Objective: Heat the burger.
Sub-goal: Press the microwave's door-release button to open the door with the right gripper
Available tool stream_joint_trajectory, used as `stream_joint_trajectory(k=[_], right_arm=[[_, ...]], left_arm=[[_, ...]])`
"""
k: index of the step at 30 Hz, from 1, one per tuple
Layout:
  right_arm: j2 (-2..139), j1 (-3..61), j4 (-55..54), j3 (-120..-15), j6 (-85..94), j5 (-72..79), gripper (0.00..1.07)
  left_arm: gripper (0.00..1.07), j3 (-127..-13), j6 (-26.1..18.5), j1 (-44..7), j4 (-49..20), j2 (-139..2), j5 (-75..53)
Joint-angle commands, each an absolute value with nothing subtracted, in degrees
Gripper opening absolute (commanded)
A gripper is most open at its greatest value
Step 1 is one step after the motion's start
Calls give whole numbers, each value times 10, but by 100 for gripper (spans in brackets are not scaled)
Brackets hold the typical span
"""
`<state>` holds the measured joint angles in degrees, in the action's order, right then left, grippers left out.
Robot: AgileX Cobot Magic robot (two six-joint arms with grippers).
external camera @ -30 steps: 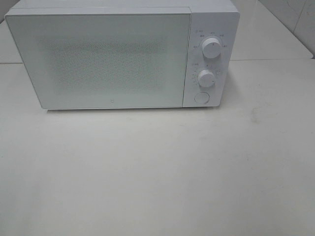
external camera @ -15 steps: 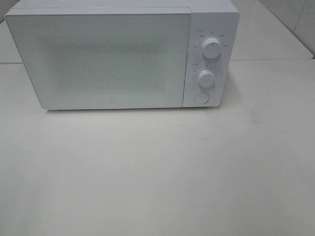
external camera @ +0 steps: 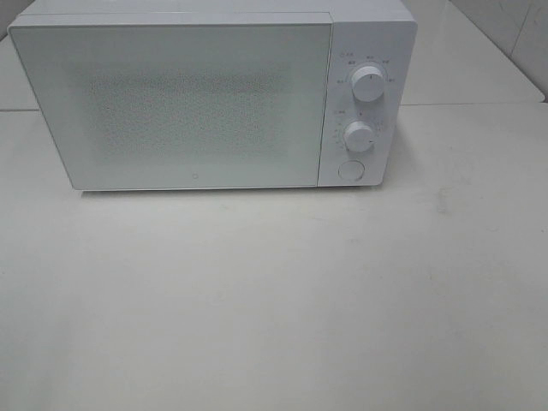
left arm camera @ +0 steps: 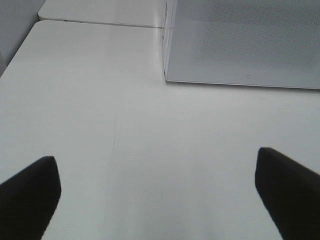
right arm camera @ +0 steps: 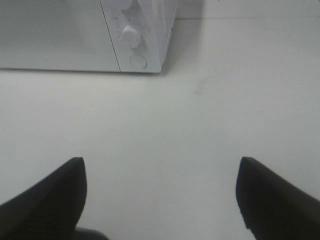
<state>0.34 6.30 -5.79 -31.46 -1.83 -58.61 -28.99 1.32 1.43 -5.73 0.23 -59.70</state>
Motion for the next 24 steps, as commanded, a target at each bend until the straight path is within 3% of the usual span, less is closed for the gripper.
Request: stream_joint_trajectory(k=[1,24], right_arm=[[34,59,-62,-335,-26,-538,75],[252,60,-64,-305,-25,-284,75]], left_arm=[[100,-290,15,16,-60,12,-591],[100,-290,15,16,-60,12,-591]])
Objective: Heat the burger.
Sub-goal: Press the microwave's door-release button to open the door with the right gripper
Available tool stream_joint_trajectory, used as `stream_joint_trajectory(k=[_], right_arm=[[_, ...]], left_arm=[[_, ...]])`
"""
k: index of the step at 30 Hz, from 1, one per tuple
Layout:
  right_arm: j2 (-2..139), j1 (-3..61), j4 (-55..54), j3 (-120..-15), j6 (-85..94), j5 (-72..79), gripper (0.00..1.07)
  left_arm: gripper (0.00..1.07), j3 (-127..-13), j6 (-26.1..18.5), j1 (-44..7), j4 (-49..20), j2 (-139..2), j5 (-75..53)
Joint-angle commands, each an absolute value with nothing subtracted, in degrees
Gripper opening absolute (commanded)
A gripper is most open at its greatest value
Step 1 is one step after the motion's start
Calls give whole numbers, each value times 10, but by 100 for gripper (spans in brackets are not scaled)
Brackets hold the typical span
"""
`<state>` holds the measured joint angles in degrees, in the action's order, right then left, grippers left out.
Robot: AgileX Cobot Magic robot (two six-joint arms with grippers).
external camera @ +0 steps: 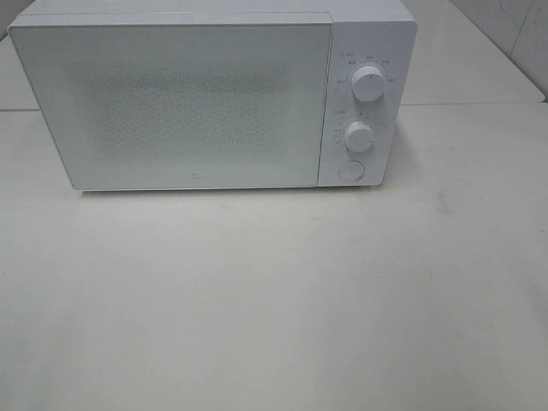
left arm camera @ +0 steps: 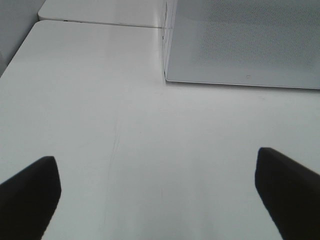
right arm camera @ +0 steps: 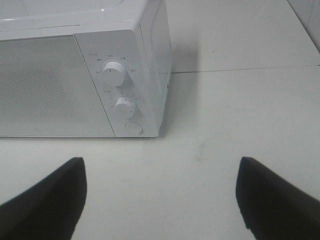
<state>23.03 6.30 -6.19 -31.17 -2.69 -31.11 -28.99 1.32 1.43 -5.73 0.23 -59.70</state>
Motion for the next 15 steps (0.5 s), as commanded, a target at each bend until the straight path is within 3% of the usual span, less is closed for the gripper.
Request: stream_joint_trajectory(k=[1,9,15], right_arm=[[252,60,-64,-305,-25,-284,75],[331,60,-63,-282,-25,-184,75],[391,60,-58,-210,-25,4,75]], left_arm=[[100,-290,15,16,-60,12,-591],[100,-290,15,16,-60,12,-591],[100,-290,15,16,-60,12,-591]])
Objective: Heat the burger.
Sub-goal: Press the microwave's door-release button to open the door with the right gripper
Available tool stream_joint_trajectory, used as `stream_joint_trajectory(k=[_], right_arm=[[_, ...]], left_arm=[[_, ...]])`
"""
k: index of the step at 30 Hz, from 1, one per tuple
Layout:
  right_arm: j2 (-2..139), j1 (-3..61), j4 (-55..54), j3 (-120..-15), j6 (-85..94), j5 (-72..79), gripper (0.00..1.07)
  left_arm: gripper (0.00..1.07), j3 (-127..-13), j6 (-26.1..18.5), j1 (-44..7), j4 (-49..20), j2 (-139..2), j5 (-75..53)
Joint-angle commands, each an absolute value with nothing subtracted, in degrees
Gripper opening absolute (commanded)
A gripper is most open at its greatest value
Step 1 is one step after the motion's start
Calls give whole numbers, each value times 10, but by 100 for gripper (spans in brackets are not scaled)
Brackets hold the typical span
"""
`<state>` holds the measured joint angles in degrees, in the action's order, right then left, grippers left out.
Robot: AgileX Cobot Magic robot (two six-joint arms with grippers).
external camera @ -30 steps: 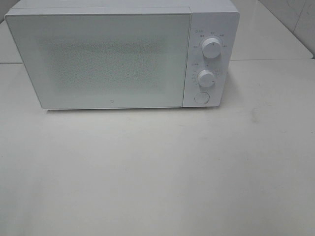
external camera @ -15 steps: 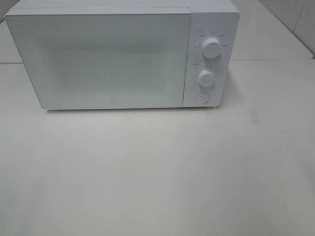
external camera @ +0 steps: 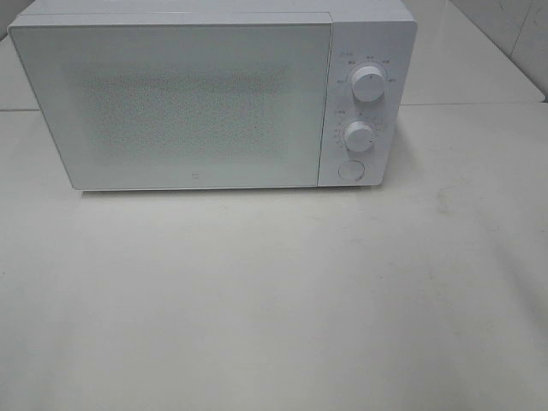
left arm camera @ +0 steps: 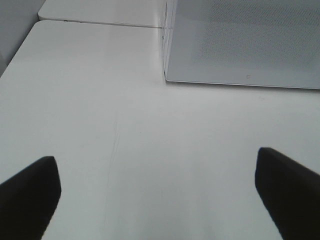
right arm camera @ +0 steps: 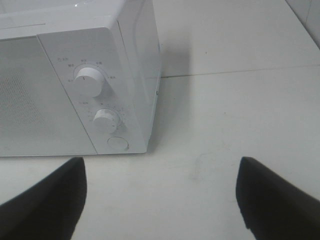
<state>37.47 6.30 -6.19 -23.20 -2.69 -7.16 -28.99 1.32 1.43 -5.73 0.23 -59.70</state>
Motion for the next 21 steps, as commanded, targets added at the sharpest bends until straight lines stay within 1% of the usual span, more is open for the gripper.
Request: stream_joint_trajectory(k=[1,3,5,7,8,9,11,12,14,15,17,21], right_arm=[[391,60,-58,-210,-25,4,75],[399,60,-56,-200,-25,29,75],[435,60,-54,-174,-25,102,75],[446,60,-54,-170,-25,123,75],[465,60,-54,-160,-25,178,75],[465,60,-54,-160,-25,178,75],[505,60,-54,-141,-25,267,75],[505,60,-54,-141,-25,267,75],[541,60,-54,-123,-25,341,75],[541,60,-54,-123,-25,341,75],[587,60,-54,-107,-16,409,75],[632,61,-54,-97,-11,464,75]], left_arm=[[100,-290,15,16,-60,12,-591],[100,-290,15,16,-60,12,-591],[100,-290,15,16,-60,12,-591],[100,-290,15,16,-60,12,-591],[100,-290,15,16,-60,12,-591],[100,-290,15,16,-60,12,-591],[100,-290,15,16,-60,12,-591],[100,-290,15,16,-60,12,-591],[100,-290,15,16,-60,12,-591],[100,-290,15,16,-60,12,-591],[100,-290,15,16,-60,12,-591],[100,-290,15,16,-60,12,-591]])
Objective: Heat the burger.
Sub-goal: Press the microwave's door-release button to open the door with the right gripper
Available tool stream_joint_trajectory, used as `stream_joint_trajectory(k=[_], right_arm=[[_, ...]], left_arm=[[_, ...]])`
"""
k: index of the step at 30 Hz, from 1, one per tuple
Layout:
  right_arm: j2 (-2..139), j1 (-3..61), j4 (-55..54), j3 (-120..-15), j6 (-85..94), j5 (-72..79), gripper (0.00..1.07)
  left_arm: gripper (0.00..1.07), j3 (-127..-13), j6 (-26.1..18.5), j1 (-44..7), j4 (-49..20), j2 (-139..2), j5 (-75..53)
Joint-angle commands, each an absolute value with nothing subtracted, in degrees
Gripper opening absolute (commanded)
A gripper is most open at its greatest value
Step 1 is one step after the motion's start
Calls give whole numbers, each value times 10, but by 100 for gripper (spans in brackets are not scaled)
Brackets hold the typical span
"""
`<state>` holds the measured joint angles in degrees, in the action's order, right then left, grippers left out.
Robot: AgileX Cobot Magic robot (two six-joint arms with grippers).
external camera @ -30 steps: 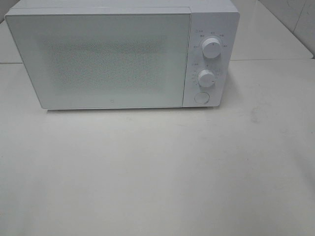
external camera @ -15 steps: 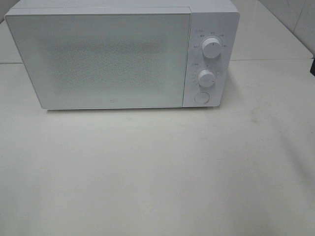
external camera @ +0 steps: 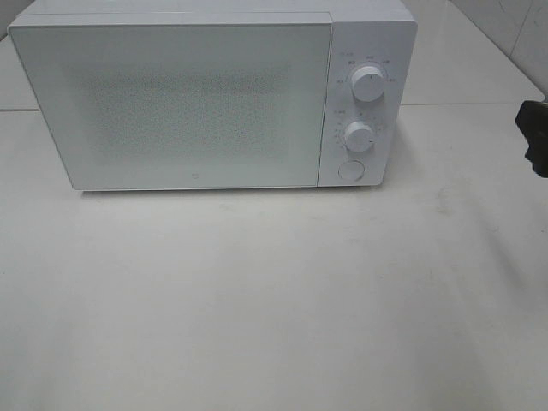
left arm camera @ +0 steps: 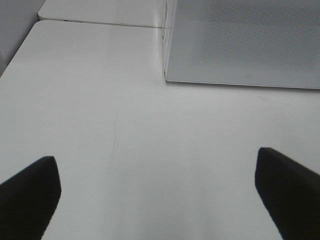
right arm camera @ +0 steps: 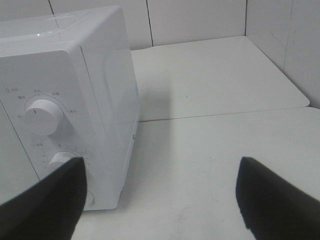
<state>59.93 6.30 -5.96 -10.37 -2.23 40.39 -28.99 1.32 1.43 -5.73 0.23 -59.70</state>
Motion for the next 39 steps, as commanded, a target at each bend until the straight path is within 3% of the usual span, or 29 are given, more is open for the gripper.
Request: stream_joint_trajectory(k=[1,9,22,28,39], right_arm=[[648,61,-54,-97,-11,472,75],[773,78,-74,-97,0,567,75],[943,297,-290,-99,80,745,75],[992,383,-363,-129,80,755,75],[1042,451,-418,-187,114,750,75]], left_arm=[[100,-290,15,16,-60,12,-591],[100,-290,15,16,-60,12,-591],[100,-290,15,16,-60,12,-591],[100,-290,15,16,-60,12,-591],[100,-290,15,16,-60,12,-591]])
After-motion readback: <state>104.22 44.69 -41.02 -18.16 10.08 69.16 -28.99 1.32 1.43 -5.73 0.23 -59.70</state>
